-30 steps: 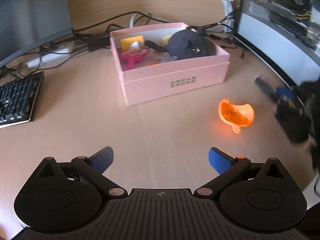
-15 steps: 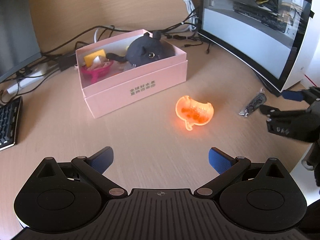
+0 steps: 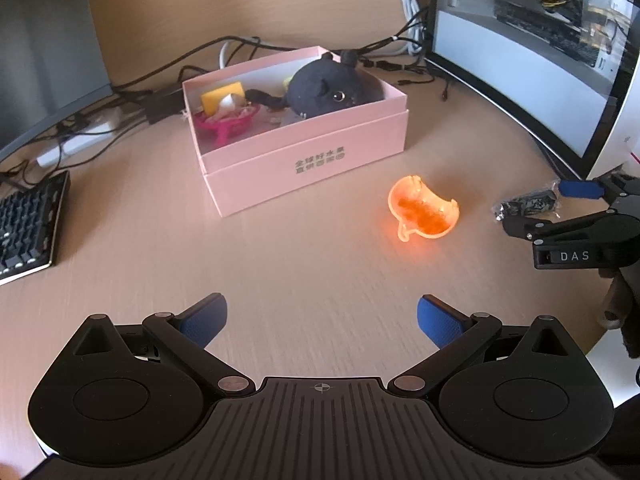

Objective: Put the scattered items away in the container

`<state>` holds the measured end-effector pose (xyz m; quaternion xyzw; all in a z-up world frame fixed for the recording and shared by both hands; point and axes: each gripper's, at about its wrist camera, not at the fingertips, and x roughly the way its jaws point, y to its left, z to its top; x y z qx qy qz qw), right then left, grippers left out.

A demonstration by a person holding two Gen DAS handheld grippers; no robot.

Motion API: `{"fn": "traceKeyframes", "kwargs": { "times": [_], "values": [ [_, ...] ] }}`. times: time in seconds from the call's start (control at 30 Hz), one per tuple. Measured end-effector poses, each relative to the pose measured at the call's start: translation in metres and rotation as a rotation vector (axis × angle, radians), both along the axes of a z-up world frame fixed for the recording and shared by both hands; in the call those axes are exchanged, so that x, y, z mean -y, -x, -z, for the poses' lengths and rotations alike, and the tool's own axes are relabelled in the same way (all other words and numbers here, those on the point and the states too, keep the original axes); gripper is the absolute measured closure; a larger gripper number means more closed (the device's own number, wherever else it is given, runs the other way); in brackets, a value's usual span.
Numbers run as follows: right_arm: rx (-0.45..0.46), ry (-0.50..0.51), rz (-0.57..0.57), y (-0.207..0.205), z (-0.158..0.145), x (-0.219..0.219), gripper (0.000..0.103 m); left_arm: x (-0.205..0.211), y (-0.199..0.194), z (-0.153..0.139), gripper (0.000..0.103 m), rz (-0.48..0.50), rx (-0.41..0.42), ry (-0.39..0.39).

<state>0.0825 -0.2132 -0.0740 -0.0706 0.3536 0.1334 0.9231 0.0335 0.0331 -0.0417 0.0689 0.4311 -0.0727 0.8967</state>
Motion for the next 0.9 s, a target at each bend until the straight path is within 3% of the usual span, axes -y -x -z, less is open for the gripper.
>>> {"fn": "traceKeyframes", "kwargs": {
  "times": [0.23, 0.43, 0.67, 0.9],
  "values": [
    [-0.008, -0.044, 0.027, -0.002, 0.005, -0.012, 0.006, 0.004, 0.002, -0.002, 0.000, 0.002, 0.014, -0.009],
    [0.043, -0.005, 0.012, -0.001, 0.010, -0.024, 0.006, 0.005, 0.002, -0.002, 0.000, 0.016, 0.019, -0.004],
    [0.106, 0.014, -0.002, 0.008, 0.009, -0.023, 0.006, 0.036, -0.016, 0.007, 0.000, 0.154, 0.175, -0.039],
    [0.129, 0.030, -0.034, 0.012, 0.010, -0.020, 0.005, 0.053, -0.059, 0.031, 0.000, 0.201, 0.101, 0.007]
  ]
}}
